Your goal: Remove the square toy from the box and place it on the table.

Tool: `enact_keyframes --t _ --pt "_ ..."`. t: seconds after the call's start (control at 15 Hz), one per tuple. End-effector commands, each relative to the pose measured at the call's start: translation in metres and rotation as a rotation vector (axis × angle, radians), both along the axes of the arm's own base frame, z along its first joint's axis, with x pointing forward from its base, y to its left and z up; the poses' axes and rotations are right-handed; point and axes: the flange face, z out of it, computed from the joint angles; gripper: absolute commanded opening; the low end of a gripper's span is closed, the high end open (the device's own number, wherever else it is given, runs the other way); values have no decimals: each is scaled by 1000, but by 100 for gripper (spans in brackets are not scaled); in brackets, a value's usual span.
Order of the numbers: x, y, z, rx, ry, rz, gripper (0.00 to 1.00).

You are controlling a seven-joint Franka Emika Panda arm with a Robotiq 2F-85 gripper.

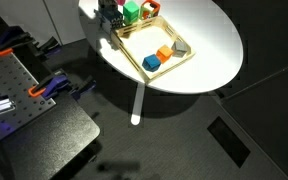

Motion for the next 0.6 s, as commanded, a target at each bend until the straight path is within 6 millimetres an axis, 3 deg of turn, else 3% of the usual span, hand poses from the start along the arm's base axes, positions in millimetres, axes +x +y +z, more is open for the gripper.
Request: enact_keyframes --t 0.0,0.53 --pt "-2 0 1 1 -11 1 100" --pt "-3 3 -2 1 -8 6 100"
